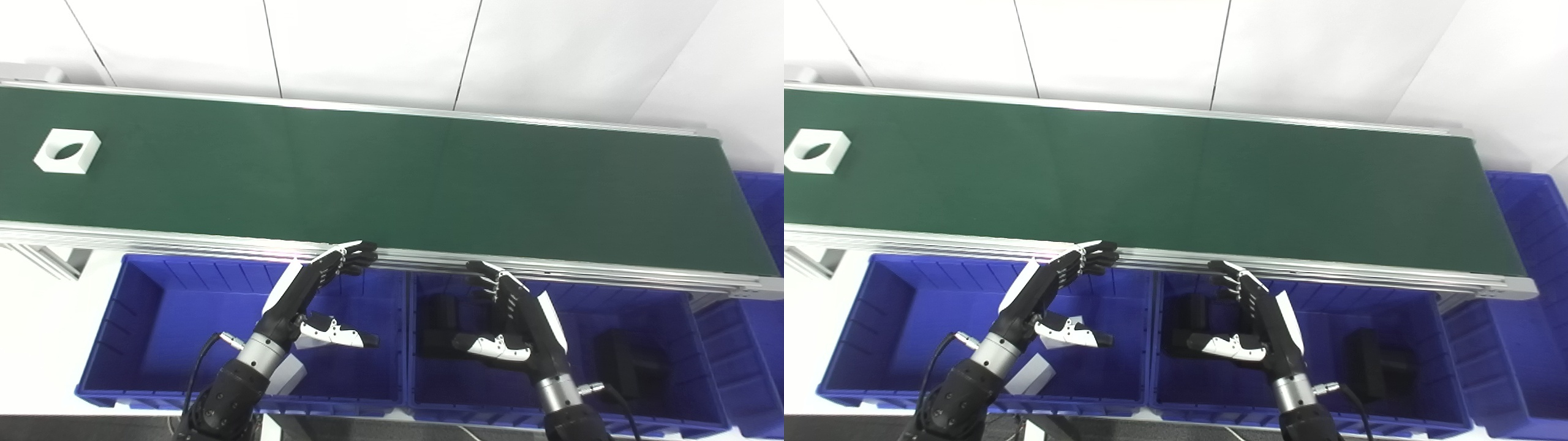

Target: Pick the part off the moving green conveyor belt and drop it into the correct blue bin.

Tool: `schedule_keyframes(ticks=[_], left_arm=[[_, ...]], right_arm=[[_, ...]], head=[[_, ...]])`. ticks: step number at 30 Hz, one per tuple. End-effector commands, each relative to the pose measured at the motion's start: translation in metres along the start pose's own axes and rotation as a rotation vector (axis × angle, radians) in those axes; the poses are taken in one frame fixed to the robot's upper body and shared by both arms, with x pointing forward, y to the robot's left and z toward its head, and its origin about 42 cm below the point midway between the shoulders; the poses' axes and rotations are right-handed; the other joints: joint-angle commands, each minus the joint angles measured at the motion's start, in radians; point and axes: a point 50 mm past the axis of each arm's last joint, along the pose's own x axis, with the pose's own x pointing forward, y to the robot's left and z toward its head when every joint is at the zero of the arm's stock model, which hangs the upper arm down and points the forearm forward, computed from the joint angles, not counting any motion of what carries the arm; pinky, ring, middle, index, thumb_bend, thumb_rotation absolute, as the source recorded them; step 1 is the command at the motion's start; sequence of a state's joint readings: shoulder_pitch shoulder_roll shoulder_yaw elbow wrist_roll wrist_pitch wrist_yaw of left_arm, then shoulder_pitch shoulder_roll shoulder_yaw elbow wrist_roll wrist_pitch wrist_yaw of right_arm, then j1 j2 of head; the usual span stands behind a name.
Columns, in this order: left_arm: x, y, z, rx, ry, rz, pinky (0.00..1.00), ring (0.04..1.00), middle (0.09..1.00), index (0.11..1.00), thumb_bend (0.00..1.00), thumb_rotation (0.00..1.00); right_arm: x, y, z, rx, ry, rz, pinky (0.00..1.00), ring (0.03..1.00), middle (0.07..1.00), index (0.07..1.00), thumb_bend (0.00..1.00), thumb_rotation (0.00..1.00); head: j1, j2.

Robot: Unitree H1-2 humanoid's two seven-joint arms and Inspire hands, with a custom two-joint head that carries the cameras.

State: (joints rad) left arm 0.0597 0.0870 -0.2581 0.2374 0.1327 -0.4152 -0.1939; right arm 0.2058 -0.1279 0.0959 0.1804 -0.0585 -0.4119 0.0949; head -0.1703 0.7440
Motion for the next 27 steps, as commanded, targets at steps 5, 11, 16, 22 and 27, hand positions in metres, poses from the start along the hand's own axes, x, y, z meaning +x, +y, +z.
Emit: schedule_keyframes(ticks=[5, 11, 16, 22, 27], left_arm=[[0.0086, 0.0047, 0.0099, 0.01, -0.078, 0.002, 0.75, 0.783, 0.786, 0.807, 1.0, 0.15], [0.0085, 0.0048, 0.0102, 0.013, -0.076, 0.003, 0.75, 0.786, 0.787, 0.809, 1.0, 0.15], [0.0084, 0.005, 0.0101, 0.012, -0.079, 0.003, 0.74, 0.778, 0.786, 0.808, 1.0, 0.15], [0.0088, 0.0045, 0.0101, 0.007, -0.077, 0.003, 0.75, 0.784, 0.786, 0.809, 1.0, 0.15], [0.0083, 0.0047, 0.0096, 0.011, -0.078, 0.001, 0.75, 0.782, 0.785, 0.81, 1.0, 0.15]], right_arm=[[0.0068, -0.0005, 0.0102, 0.0, -0.086, -0.014, 0.7, 0.778, 0.833, 0.774, 1.0, 0.34], [0.0066, 0.0002, 0.0103, 0.0, -0.086, -0.015, 0.7, 0.775, 0.834, 0.775, 1.0, 0.35], [0.0066, 0.0003, 0.0092, -0.001, -0.082, -0.014, 0.7, 0.776, 0.834, 0.775, 1.0, 0.35], [0.0062, 0.0003, 0.0094, -0.001, -0.082, -0.014, 0.7, 0.775, 0.835, 0.776, 1.0, 0.35], [0.0062, 0.0008, 0.0086, 0.001, -0.079, -0.015, 0.7, 0.777, 0.836, 0.777, 1.0, 0.36]], head=[[0.0, -0.002], [0.0, -0.002], [-0.001, -0.004], [-0.001, -0.004], [0.0, -0.006]])
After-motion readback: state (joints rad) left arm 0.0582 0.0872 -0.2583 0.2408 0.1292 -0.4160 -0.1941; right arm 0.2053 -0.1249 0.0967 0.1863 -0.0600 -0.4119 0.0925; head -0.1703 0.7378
